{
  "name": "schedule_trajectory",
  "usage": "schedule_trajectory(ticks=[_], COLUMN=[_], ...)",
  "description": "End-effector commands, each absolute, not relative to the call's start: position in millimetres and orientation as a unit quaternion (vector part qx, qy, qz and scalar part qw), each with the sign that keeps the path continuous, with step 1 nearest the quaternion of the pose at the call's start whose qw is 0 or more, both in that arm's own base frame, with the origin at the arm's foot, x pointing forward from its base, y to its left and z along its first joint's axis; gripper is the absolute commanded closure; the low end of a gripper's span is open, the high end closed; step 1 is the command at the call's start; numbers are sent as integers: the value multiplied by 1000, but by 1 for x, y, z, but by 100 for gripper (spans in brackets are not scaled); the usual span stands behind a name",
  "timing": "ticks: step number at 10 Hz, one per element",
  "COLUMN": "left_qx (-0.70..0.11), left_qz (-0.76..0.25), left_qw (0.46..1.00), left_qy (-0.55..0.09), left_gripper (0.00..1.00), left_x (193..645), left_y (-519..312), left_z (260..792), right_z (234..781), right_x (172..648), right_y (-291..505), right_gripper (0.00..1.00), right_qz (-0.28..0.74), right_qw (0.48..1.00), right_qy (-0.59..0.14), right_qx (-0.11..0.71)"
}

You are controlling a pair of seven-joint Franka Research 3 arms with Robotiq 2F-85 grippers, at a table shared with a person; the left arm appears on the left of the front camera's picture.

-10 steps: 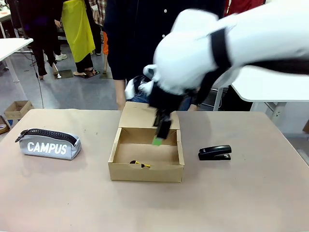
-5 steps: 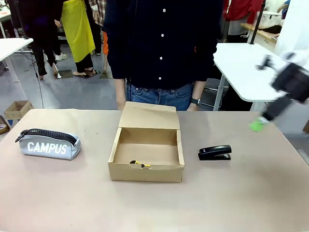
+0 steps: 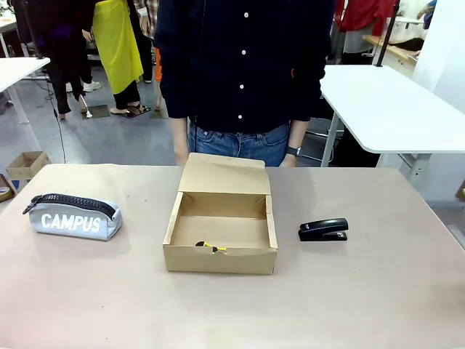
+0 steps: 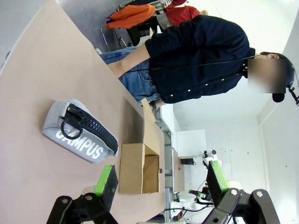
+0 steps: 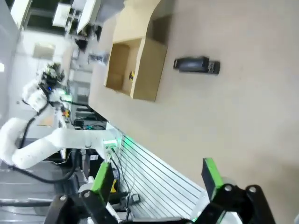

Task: Pack the item into the box.
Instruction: Pick up the item indicated by the person and place it inside the Mailer Box, then close the Mailer Box.

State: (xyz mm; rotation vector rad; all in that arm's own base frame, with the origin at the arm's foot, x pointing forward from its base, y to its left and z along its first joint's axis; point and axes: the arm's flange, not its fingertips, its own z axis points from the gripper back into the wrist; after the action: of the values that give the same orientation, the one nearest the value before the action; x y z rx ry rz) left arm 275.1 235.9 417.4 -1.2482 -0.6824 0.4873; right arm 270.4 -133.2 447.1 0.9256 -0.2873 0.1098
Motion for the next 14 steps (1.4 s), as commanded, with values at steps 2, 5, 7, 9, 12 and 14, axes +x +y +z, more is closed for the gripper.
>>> schedule_trajectory(ticks=[2,5,7,9,12,14], left_qx=[-571,-571,-571,-571,-571,-571], left_qz=[214,214,214,214,214,214], left_qw=[725,725,725,725,725,725], left_qy=[-321,-321,-321,-321,-321,-321], left_gripper=[0,0,0,0,0,0], left_x=[276,276,276,276,276,276], left_y=[236,236,236,236,236,236], left_z=[417,417,417,417,417,417], right_z=[446,446,446,446,446,446], right_x=[279,279,279,279,279,279], right_y=[-106,-106,-106,-106,-106,-106], right_gripper=[0,0,0,0,0,0], right_qz=[130,130,130,130,130,130], right_qw=[891,891,891,891,891,891], right_qy=[-115,-115,-115,-115,-115,-115], right_qx=[419,419,419,419,419,419])
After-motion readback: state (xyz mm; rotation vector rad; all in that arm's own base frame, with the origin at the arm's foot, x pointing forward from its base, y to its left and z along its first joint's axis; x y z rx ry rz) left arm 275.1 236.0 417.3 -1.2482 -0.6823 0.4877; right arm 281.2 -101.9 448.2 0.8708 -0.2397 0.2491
